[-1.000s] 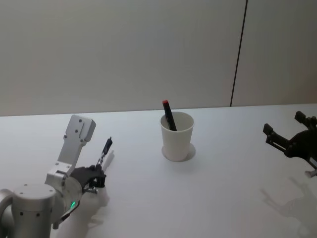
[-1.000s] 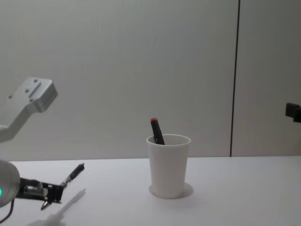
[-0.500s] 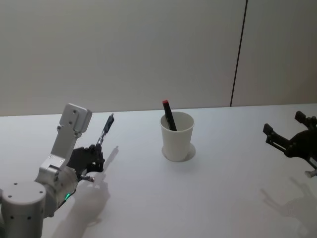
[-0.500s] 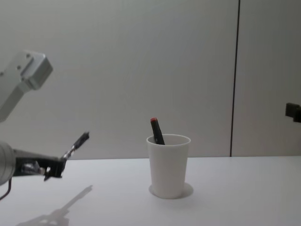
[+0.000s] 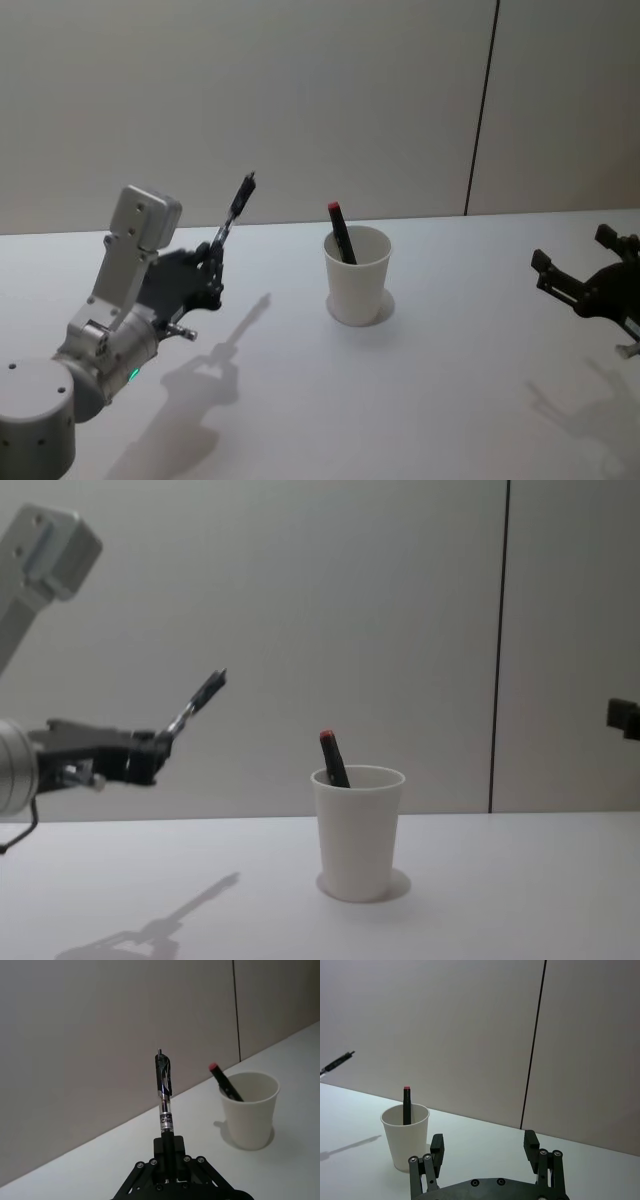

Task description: Place the pen into the pen holder.

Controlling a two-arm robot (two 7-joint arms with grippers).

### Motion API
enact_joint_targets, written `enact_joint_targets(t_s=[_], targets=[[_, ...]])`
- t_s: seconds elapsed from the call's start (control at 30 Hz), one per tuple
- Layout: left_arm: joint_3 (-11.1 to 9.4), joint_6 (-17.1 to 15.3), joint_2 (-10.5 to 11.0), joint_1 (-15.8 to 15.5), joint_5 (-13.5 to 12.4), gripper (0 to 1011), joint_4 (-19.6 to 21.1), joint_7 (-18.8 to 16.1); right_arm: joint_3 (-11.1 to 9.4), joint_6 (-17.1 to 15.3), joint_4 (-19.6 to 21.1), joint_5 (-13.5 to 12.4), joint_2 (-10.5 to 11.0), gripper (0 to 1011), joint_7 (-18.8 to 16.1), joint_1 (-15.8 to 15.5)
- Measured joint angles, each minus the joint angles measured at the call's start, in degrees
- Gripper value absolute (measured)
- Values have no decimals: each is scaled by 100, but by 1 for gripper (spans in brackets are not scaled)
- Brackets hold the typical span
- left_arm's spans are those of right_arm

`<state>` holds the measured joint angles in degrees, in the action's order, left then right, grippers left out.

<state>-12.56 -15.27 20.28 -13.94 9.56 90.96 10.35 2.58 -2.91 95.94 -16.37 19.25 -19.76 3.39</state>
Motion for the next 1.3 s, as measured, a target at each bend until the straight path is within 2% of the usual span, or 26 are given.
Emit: enact_joint_targets(t_s=[0.2, 0.23, 0.3, 0.57, 0.9, 1.3], targets=[[20, 611, 20, -82, 77, 123, -33, 441, 0, 0, 0, 0, 0, 1002, 0, 0], [20, 611, 20, -82, 77, 123, -33, 441, 0, 0, 0, 0, 0, 1002, 0, 0], [23, 835, 20, -130, 138, 123, -69, 660, 0, 0, 0, 0, 0, 1002, 0, 0], [10, 1250, -13, -268, 328, 123, -174, 1205, 0, 0, 0, 0, 0, 1002, 0, 0], [-80, 1511, -106, -462, 565, 123, -346, 2005, 0, 0, 0, 0, 0, 1002, 0, 0], [-306, 1577, -293, -633, 710, 123, -505, 2777, 0, 0, 1, 0, 0, 1002, 0, -1]])
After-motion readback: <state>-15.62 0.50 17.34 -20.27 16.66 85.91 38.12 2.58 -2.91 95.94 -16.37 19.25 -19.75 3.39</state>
